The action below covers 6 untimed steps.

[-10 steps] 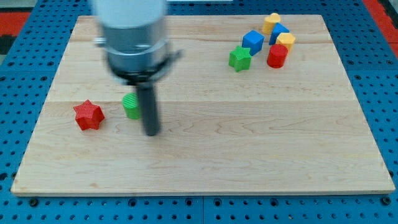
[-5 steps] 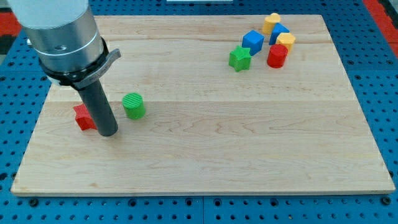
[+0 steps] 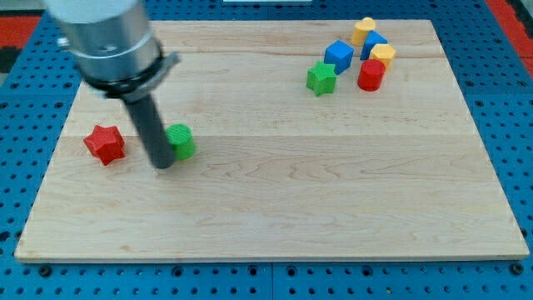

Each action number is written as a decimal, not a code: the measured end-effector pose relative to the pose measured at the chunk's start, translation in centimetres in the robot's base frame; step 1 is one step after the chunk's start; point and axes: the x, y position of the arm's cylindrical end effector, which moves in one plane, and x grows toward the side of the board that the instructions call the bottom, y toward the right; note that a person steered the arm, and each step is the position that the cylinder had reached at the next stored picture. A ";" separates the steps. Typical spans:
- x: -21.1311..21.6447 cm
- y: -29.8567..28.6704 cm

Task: Move the red star and green circle in different directions

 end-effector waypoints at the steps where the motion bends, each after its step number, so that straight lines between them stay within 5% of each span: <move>1: -3.0 4.6; 2: -5.6 8.7; 4: -0.8 -1.1; 6: -4.7 -2.2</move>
